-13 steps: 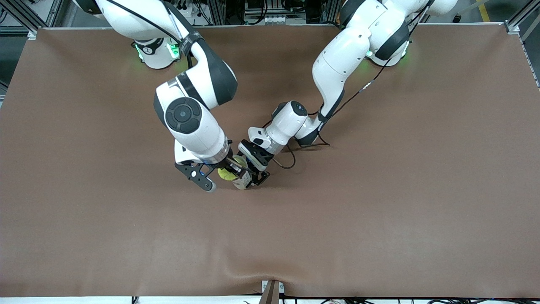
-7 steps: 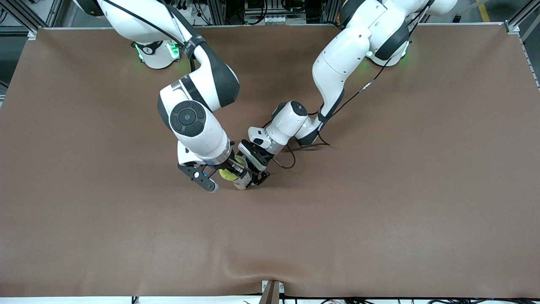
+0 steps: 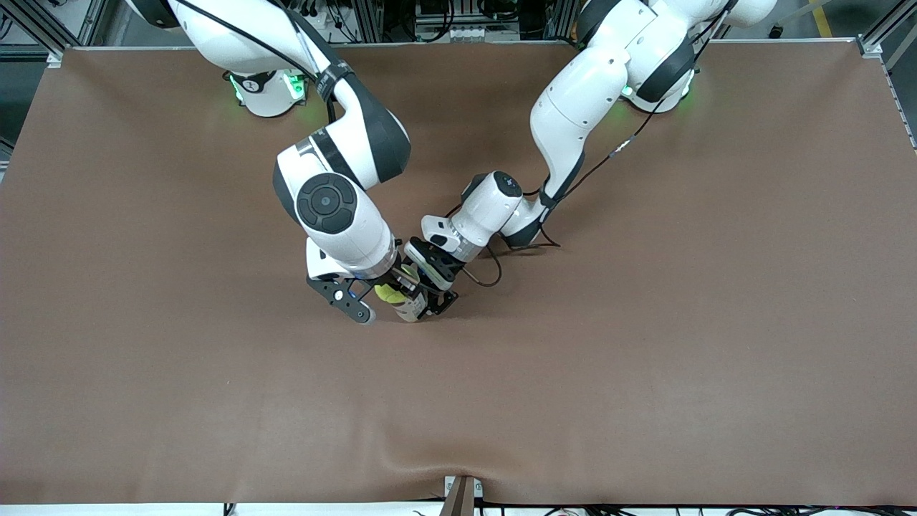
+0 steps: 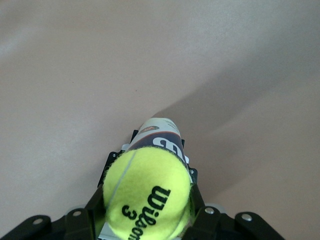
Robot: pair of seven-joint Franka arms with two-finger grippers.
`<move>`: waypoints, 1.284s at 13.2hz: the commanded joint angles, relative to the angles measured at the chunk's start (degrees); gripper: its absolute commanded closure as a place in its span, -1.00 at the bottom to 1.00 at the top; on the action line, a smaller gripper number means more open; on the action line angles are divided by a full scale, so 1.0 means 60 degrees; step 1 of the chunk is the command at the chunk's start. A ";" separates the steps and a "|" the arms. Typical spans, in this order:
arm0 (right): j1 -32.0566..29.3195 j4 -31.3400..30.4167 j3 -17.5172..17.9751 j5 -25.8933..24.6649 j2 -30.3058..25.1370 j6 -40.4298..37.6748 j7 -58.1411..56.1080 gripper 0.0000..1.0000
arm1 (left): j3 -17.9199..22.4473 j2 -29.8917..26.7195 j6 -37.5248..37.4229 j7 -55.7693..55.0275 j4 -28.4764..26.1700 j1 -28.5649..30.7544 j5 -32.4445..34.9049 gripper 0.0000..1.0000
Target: Insert tennis ball vertically with right arm
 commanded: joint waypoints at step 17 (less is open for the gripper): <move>-0.3225 -0.0023 -0.0161 0.0045 -0.2931 -0.4015 -0.4071 -1.00 | 0.0081 0.0221 -0.0093 -0.0183 0.0285 -0.0145 -0.0289 -1.00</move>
